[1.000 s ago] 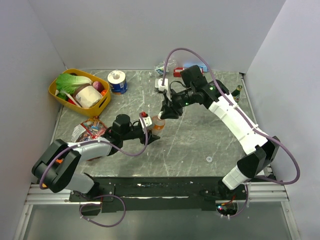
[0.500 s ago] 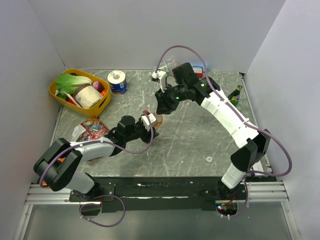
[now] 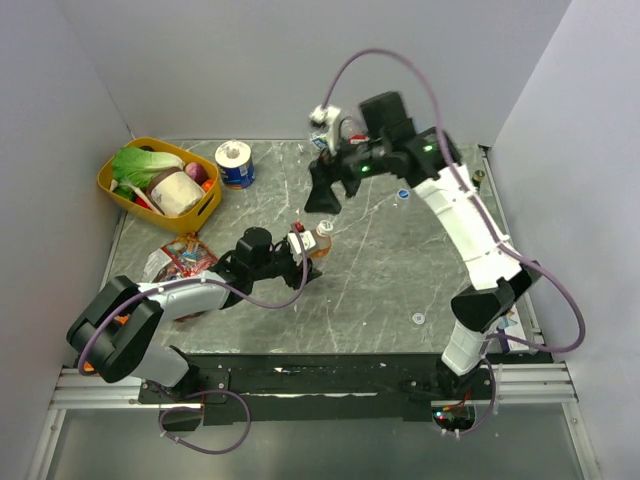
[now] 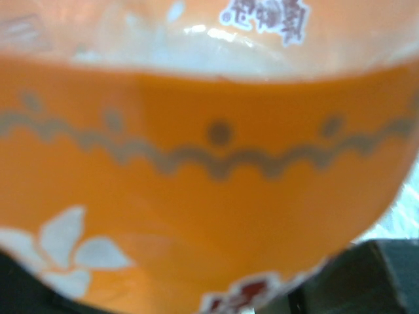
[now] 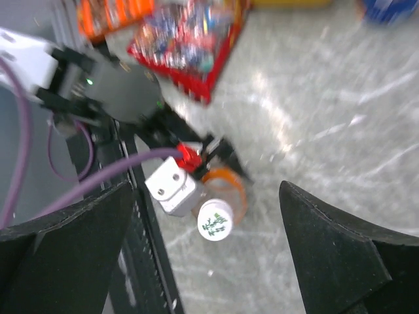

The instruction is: Screw on the bottle caps

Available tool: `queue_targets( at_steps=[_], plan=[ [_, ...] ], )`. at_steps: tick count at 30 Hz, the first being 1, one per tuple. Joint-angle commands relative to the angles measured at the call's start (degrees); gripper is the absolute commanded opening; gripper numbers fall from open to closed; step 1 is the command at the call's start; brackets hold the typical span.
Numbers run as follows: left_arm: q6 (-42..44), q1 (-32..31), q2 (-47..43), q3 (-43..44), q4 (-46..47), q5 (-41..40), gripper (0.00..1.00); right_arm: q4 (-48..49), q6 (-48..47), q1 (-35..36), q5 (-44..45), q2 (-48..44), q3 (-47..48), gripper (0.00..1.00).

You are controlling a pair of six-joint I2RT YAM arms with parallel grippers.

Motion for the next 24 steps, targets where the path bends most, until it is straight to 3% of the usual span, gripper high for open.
queue_targets(
  at_steps=[1, 2, 4, 6, 7, 9, 12, 16, 24],
  plan=[
    [5.0, 1.3, 0.3, 2.6, -5.8, 9.4, 0.01, -1.5, -3.4, -3.8, -8.6, -3.6, 6.1, 0.99],
    [6.1, 1.6, 0.2, 3.4, -7.2, 11.2, 0.01, -1.6, -5.9, -3.9, -9.5, -6.2, 3.6, 0.99],
    [10.8, 3.1, -0.7, 4.1, -11.7, 17.3, 0.01, -6.3, -23.4, -3.4, -13.5, -9.3, -0.3, 0.99],
    [17.1, 4.1, -1.1, 6.2, -17.6, 21.7, 0.01, -9.3, -38.6, -2.1, -11.1, -14.2, -8.5, 0.96],
    [23.4, 4.9, -0.9, 7.1, -24.8, 25.4, 0.01, -10.3, -43.0, -1.8, -9.0, -15.5, -11.0, 0.95],
    [31.6, 5.5, 0.2, 11.2, -33.8, 27.9, 0.01, -12.7, -54.6, -0.6, -7.5, -18.2, -16.3, 0.86],
    [43.2, 6.0, 2.0, 15.8, -47.6, 29.5, 0.01, -13.8, -64.7, 2.1, -4.6, -20.2, -21.0, 0.75],
    [49.9, 6.0, 2.8, 18.6, -54.4, 30.1, 0.01, -12.8, -71.3, 4.9, -3.8, -21.7, -24.8, 0.75],
    [51.6, 6.1, 3.1, 21.6, -57.6, 30.9, 0.01, -7.6, -75.2, 9.5, -3.5, -23.1, -29.5, 0.70]
  ],
)
